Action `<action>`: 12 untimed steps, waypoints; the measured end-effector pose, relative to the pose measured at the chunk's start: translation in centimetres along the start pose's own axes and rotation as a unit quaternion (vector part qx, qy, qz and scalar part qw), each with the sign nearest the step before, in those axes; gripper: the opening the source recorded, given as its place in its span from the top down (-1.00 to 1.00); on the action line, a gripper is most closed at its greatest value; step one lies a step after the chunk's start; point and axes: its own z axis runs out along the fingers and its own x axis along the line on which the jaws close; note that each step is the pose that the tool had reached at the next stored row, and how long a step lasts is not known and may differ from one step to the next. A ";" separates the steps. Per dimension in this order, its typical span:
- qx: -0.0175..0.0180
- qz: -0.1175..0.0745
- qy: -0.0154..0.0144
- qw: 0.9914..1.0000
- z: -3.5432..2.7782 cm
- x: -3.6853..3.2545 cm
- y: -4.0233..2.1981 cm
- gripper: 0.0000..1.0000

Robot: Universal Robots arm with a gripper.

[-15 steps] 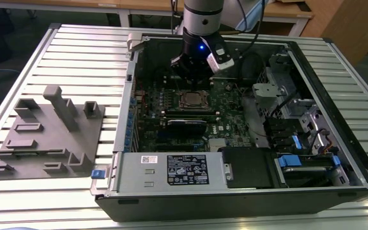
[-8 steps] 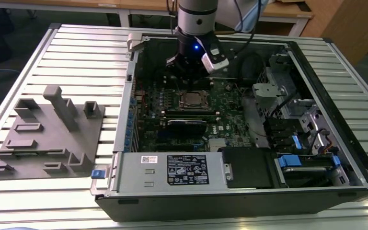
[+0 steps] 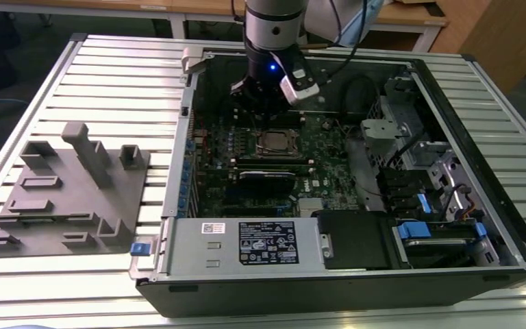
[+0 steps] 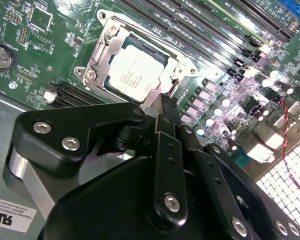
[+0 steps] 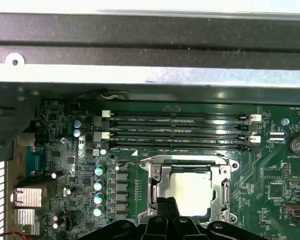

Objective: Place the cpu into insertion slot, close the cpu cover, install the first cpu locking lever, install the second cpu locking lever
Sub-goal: 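Install the first cpu locking lever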

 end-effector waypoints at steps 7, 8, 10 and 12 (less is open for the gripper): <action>0.000 0.000 0.000 1.000 -0.14 0.00 0.00 0.79; 0.000 0.000 0.000 1.000 -0.14 0.00 0.00 0.79; 0.000 0.000 0.000 1.000 -0.20 0.00 0.00 0.79; 0.000 0.000 0.000 1.000 -0.21 0.00 0.00 0.79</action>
